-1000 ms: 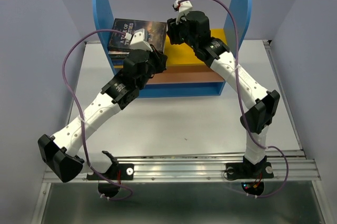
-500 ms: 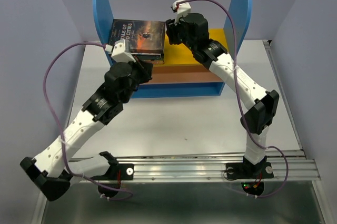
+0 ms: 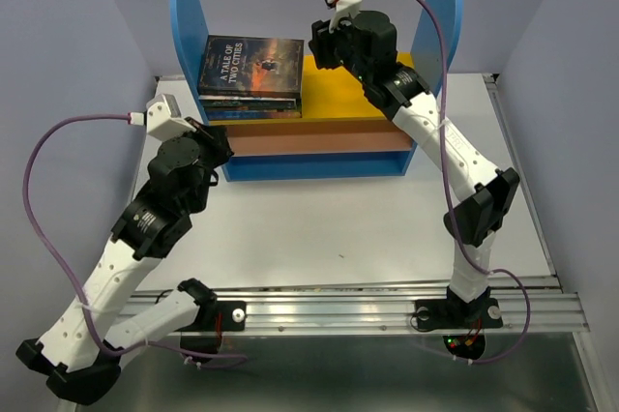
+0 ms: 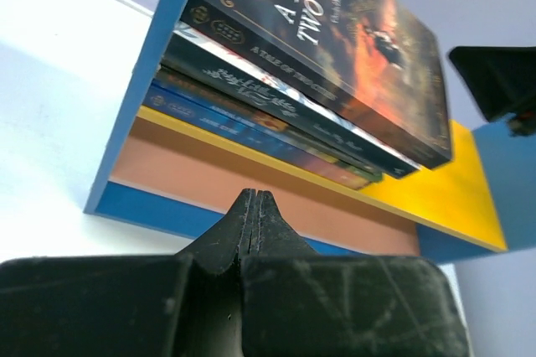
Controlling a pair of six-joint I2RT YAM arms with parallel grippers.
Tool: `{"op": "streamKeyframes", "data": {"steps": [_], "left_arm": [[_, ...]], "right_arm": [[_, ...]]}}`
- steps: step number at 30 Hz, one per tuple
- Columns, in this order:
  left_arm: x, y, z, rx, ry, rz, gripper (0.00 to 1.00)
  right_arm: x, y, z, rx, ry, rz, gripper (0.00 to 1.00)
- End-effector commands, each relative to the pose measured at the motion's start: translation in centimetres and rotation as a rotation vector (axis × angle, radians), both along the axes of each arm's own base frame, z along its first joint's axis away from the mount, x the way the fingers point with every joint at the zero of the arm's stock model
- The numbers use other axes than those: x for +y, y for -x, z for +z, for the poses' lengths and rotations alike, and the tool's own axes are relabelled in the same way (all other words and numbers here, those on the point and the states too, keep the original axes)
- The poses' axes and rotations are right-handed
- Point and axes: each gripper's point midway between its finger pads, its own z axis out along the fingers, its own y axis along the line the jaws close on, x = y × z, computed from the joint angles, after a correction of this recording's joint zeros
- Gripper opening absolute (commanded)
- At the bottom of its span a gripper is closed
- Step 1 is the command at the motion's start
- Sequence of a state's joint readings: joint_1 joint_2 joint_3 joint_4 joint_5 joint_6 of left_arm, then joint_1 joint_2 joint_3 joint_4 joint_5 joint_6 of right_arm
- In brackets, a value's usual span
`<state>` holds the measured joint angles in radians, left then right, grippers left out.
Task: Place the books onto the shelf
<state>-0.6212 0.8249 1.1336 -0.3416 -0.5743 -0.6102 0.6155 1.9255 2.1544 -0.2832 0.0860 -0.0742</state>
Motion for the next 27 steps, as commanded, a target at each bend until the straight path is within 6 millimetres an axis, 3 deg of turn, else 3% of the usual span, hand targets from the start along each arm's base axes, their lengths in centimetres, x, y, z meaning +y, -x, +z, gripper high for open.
{"op": "streamKeyframes", "data": {"steps": [1,12,19,27], "left_arm": [[1.2,-1.7,-0.2,0.002,-0.037,0.045,0.0],[1.9,-5.9,0.3,-0.022,-0.042,0.022,0.0],[2.1,-6.9,0.8,-0.041,-0.033,0.019,0.0],[2.1,-8.2,1.2,-0.048,-0.037,0.017,0.0]], "right_arm": [[1.3,0.5,3.3,-0.078,-0.053,0.076,0.5],[2.9,0.2,2.6,-0.085,-0.05,0.141,0.5],[3.6,0.1,2.1,-0.09,-0.062,0.17,0.51],[3.7,0.6,3.1,-0.133,-0.08,0.193,0.52]]}}
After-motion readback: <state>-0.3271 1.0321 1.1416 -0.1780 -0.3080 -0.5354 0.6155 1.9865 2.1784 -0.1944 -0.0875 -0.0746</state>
